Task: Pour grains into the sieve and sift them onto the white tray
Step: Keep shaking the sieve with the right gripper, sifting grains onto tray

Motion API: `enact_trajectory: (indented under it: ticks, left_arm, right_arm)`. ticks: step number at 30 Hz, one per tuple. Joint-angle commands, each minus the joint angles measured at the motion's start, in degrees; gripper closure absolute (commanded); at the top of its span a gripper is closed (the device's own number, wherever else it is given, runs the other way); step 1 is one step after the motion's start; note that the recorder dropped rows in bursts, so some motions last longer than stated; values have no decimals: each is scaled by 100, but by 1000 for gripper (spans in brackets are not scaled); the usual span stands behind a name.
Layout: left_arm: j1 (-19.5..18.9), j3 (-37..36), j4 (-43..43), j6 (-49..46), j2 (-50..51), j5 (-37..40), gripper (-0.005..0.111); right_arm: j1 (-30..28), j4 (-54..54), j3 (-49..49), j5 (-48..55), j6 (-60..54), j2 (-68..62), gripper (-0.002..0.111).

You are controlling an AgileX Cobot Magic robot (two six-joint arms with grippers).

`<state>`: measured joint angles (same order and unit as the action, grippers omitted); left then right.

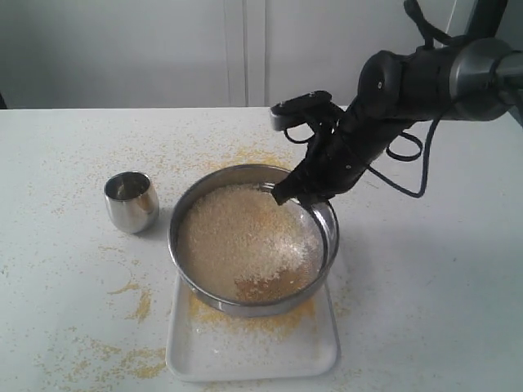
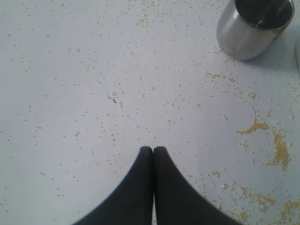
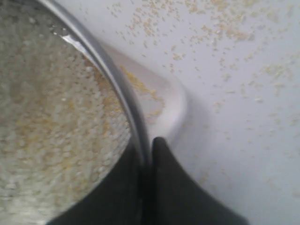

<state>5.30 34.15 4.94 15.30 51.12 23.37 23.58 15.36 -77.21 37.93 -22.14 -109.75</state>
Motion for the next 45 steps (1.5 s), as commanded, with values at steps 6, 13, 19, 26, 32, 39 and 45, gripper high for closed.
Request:
enact_trajectory:
  ticks: [6,13,19,26,32,39,45]
  left_arm:
    - [-30,-40,-18,-5,-48,30,106]
    - [-30,-40,-18,-5,-48,30,106]
    - [-30,-40,-18,-5,-48,30,106]
    - [-30,-40,-18,-5,-48,31,106]
    - [-30,-40,-18,-5,-48,31,106]
    - [-30,-40,-18,-5,-48,31,106]
    - [-30,-40,-18,-5,-48,31,106]
  right_arm:
    - [18,478,-46,154,615,49,108]
    - [38,-463,-141,218,1105,104,108]
    - [150,324,-114,28,1625,37,108]
    - [70,97,-175,27,1699,-51,108]
    - [-76,223,-214,15,2444,30,108]
    - [-141,27,-68,-189,2248,97,108]
    - [-305,-420,2,-319,1405,147,108]
